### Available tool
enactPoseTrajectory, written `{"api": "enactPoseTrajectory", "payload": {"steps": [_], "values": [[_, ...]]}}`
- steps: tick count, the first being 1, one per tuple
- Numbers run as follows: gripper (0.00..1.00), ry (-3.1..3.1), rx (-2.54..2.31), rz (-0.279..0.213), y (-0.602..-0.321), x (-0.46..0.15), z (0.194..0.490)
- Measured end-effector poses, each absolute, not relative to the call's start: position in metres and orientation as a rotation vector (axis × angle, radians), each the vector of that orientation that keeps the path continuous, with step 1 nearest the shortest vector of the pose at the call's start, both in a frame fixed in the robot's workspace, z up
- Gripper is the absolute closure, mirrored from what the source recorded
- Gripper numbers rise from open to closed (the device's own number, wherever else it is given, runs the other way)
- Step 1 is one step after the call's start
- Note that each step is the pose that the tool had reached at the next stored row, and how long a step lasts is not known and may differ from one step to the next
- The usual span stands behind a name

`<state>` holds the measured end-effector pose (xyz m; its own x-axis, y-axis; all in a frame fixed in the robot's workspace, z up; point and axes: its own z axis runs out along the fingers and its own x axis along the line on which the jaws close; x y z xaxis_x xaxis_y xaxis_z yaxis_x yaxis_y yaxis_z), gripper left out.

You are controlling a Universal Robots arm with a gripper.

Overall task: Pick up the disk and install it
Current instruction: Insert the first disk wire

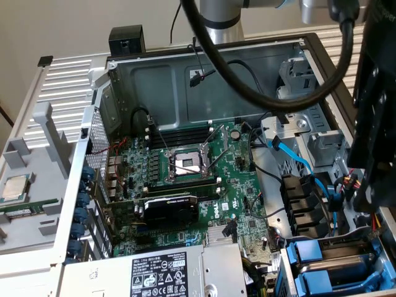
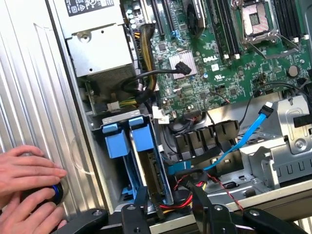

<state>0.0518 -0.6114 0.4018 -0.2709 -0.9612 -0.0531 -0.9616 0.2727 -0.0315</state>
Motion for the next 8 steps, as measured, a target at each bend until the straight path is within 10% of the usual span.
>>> {"api": "enactPoseTrajectory", "payload": {"steps": [8], "values": [[0.51, 2.449, -1.859, 0.038, -0.631, 0.052, 0.399]]}}
